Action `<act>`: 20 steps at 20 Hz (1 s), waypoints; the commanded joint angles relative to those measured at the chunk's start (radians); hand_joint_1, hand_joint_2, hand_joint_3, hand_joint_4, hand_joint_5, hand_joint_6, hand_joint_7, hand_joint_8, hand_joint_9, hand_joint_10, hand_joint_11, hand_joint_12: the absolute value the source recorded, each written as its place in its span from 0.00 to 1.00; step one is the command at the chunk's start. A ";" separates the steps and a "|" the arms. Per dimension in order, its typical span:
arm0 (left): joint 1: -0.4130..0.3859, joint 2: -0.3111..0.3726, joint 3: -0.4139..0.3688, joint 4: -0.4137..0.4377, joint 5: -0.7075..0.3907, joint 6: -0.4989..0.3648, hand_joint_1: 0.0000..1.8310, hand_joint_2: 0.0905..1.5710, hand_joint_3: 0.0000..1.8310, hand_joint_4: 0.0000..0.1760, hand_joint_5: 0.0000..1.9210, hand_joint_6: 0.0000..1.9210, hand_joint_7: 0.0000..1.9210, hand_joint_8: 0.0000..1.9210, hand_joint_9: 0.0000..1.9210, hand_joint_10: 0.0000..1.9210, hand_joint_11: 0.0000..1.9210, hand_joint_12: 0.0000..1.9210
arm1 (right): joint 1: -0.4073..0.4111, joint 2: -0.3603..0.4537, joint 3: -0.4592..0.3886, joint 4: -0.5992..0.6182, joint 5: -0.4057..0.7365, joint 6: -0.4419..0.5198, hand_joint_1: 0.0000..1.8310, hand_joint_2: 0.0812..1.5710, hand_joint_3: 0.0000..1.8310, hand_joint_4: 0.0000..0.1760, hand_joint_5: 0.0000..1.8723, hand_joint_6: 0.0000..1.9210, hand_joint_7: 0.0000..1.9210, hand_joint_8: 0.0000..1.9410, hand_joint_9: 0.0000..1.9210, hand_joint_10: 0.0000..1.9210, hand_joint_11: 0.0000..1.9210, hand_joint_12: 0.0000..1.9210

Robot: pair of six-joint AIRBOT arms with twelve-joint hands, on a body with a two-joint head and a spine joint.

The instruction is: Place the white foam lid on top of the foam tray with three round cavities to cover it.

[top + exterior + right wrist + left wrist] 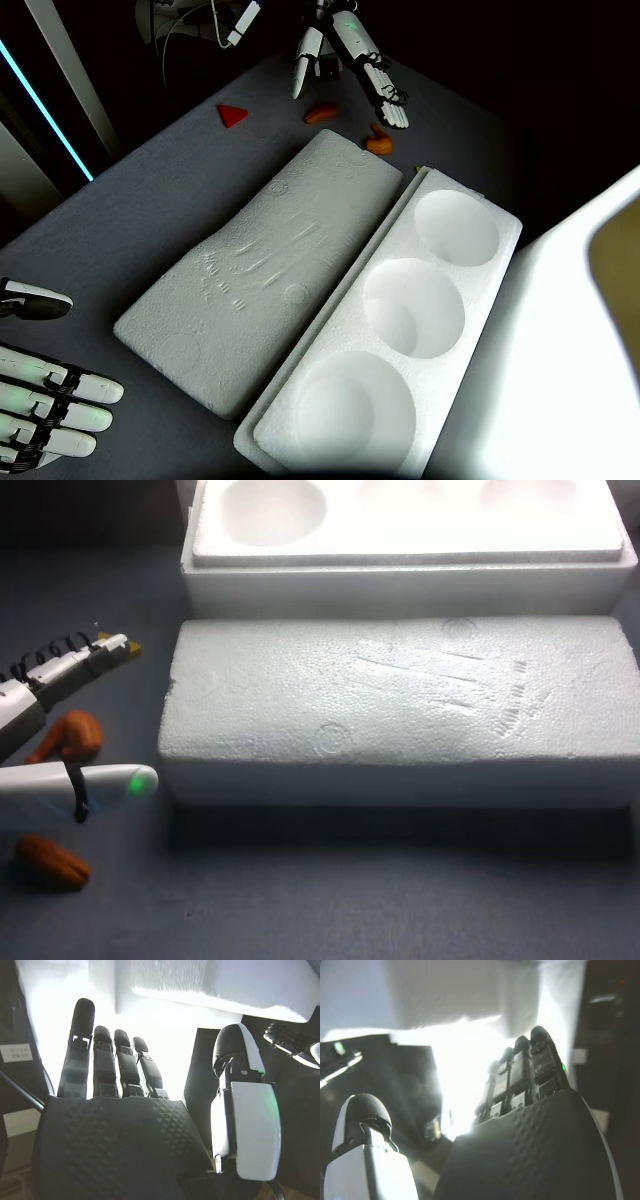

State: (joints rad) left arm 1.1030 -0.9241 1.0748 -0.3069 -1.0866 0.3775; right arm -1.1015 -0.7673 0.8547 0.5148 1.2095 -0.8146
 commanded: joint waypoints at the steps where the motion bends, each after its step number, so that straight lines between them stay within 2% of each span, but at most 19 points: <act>1: -0.006 0.003 0.002 -0.006 -0.111 -0.003 0.26 0.57 0.00 0.00 0.00 0.00 0.00 0.00 0.00 0.00 0.00 0.00 | 0.006 0.002 0.009 0.005 0.102 0.004 0.27 0.69 0.00 0.00 0.00 0.00 0.00 0.00 0.00 0.00 0.00 0.68; 5: -0.005 -0.014 0.009 -0.023 -0.089 0.010 0.25 0.57 0.00 0.00 0.00 0.00 0.00 0.00 0.00 0.00 0.00 0.00 | 0.025 -0.019 0.031 0.007 0.057 0.004 0.26 0.68 0.00 0.00 0.00 0.00 0.00 0.00 0.00 0.00 0.00 0.68; 6: -0.005 -0.019 0.011 -0.027 -0.086 0.010 0.25 0.56 0.00 0.00 0.00 0.00 0.00 0.00 0.00 0.00 0.00 0.00 | 0.033 -0.027 0.039 0.007 0.043 0.004 0.28 0.68 0.00 0.00 0.00 0.00 0.00 0.00 0.01 0.00 0.00 0.72; 9: -0.005 -0.032 0.018 -0.033 -0.074 0.010 0.27 0.57 0.00 0.00 0.00 0.00 0.00 0.00 0.00 0.00 0.00 0.00 | 0.053 -0.047 0.059 0.009 0.011 0.003 0.29 0.68 0.00 0.00 0.00 0.00 0.00 0.00 0.01 0.01 0.00 0.72; 11: -0.005 -0.037 0.021 -0.041 -0.070 0.016 0.28 0.57 0.00 0.00 0.00 0.00 0.00 0.00 0.00 0.00 0.00 0.00 | 0.063 -0.061 0.071 0.013 -0.008 0.003 0.29 0.67 0.00 0.00 0.00 0.00 0.00 0.00 0.02 0.01 0.00 0.77; 15: -0.005 -0.052 0.028 -0.047 -0.059 0.017 0.29 0.57 0.00 0.00 0.00 0.00 0.00 0.00 0.00 0.00 0.00 0.00 | 0.080 -0.086 0.092 0.020 -0.039 0.003 0.29 0.67 0.00 0.00 0.00 0.00 0.00 0.00 0.01 0.01 0.00 0.69; 17: -0.006 -0.061 0.032 -0.054 -0.059 0.016 0.29 0.57 0.00 0.00 0.00 0.00 0.00 0.00 0.00 0.00 0.00 0.00 | 0.092 -0.099 0.104 0.020 -0.057 0.003 0.29 0.66 0.00 0.00 0.00 0.00 0.00 0.00 0.03 0.01 0.00 0.74; 19: -0.010 -0.073 0.038 -0.055 -0.054 0.010 0.30 0.57 0.00 0.00 0.00 0.00 0.00 0.00 0.00 0.00 0.00 0.00 | 0.100 -0.109 0.113 0.025 -0.068 0.003 0.31 0.67 0.00 0.00 0.00 0.00 0.00 0.00 0.00 0.00 0.00 0.64; 20: -0.013 -0.077 0.039 -0.055 -0.050 0.010 0.29 0.56 0.00 0.00 0.00 0.00 0.00 0.00 0.00 0.00 0.00 0.00 | 0.103 -0.112 0.116 0.026 -0.071 0.003 0.31 0.68 0.00 0.00 0.00 0.00 0.00 0.00 0.01 0.00 0.00 0.63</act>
State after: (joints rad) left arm 1.0969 -1.0046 1.1118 -0.3622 -1.0248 0.3950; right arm -1.0027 -0.8898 0.9661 0.5396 1.0321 -0.8150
